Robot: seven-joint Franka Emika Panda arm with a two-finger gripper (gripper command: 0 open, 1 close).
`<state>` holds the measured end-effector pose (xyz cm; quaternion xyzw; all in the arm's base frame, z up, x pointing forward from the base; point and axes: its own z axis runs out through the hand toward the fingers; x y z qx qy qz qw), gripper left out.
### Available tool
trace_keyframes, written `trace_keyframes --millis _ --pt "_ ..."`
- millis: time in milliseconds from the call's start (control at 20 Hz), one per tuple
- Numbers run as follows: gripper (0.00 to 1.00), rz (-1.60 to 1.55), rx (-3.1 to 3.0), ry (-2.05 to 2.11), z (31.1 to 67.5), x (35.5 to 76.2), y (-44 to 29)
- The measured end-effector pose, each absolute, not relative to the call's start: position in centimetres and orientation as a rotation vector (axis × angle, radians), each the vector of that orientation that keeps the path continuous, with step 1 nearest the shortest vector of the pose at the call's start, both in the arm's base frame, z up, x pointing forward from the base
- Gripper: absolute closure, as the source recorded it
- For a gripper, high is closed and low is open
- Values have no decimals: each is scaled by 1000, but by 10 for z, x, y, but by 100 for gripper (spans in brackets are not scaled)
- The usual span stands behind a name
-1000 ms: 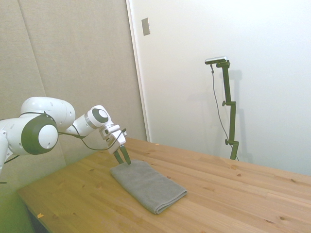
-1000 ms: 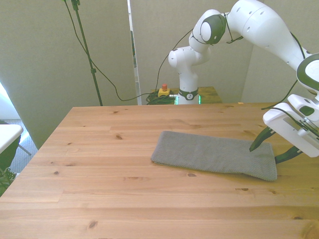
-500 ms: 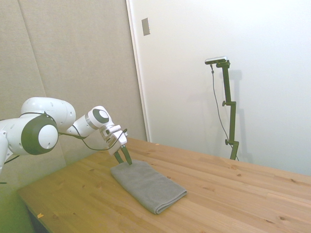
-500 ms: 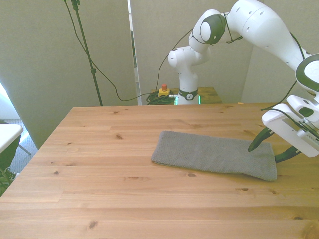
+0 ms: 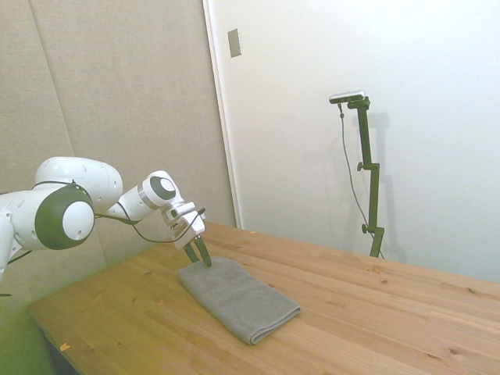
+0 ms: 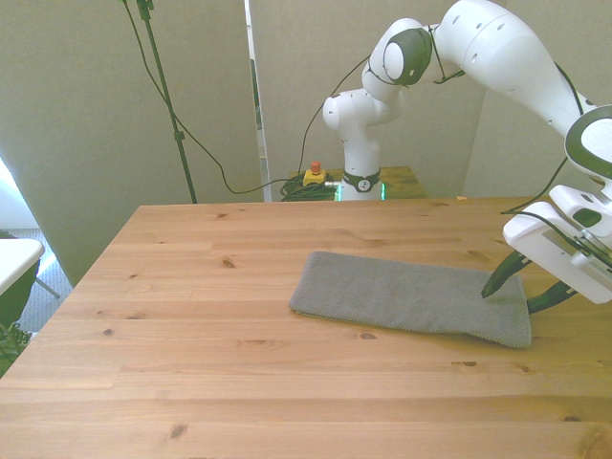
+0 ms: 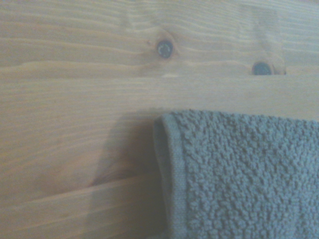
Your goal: Fold the towel
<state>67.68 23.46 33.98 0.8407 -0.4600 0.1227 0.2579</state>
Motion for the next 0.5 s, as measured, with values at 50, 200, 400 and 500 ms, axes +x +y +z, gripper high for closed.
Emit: trace_keyframes --millis 50,200,400,500 --pt "100 335 2285 -1248 339 677 235" --pt "100 337 2297 -1248 338 678 237" --pt "100 341 2310 -1249 335 679 238" --pt "100 342 2312 -1249 334 679 237"
